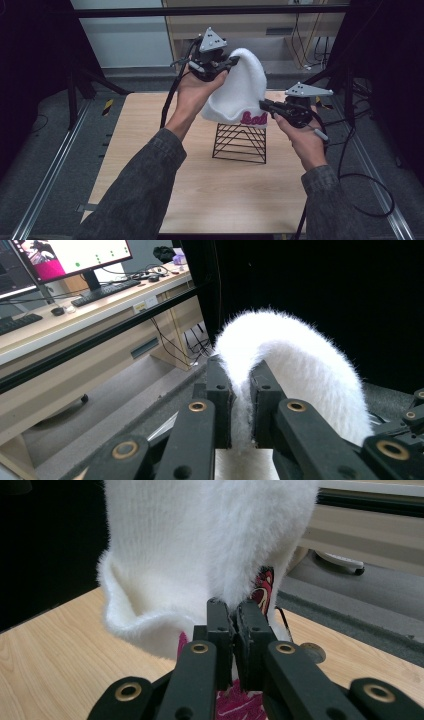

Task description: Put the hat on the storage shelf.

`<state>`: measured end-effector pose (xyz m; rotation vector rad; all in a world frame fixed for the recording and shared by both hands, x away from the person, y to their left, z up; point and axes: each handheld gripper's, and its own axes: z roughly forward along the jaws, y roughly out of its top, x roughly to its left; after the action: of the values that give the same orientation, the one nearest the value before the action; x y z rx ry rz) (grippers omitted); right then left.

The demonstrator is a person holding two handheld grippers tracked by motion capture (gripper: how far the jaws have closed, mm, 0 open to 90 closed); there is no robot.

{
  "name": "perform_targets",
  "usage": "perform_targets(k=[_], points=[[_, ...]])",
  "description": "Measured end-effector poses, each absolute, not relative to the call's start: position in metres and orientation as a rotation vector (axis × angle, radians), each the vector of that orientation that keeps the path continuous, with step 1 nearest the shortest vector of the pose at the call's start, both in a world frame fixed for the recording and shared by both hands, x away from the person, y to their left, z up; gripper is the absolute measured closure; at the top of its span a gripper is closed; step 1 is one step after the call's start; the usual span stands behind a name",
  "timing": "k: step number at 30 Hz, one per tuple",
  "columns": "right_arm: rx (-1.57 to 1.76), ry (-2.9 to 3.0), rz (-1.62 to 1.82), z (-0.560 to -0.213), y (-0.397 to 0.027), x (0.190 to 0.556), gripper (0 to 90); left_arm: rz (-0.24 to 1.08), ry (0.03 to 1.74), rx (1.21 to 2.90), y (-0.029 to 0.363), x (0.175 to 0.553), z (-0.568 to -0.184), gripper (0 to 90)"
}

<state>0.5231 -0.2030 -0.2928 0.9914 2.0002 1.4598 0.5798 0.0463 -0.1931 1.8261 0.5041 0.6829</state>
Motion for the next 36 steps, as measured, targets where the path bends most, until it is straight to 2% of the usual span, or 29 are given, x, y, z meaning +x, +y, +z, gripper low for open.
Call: perform_targets(k=[8, 36], points=[[0.992, 2.003, 1.441, -0.296, -0.207, 0.517, 86.2, 0.702, 0.466, 1.857, 0.039, 0.567, -0.193, 82.5], [1.061, 2.069, 1.288, -0.344, -0.221, 0.515, 86.4, 0.597, 0.48, 1.949, 0.031, 0.583, -0.25, 82.1]])
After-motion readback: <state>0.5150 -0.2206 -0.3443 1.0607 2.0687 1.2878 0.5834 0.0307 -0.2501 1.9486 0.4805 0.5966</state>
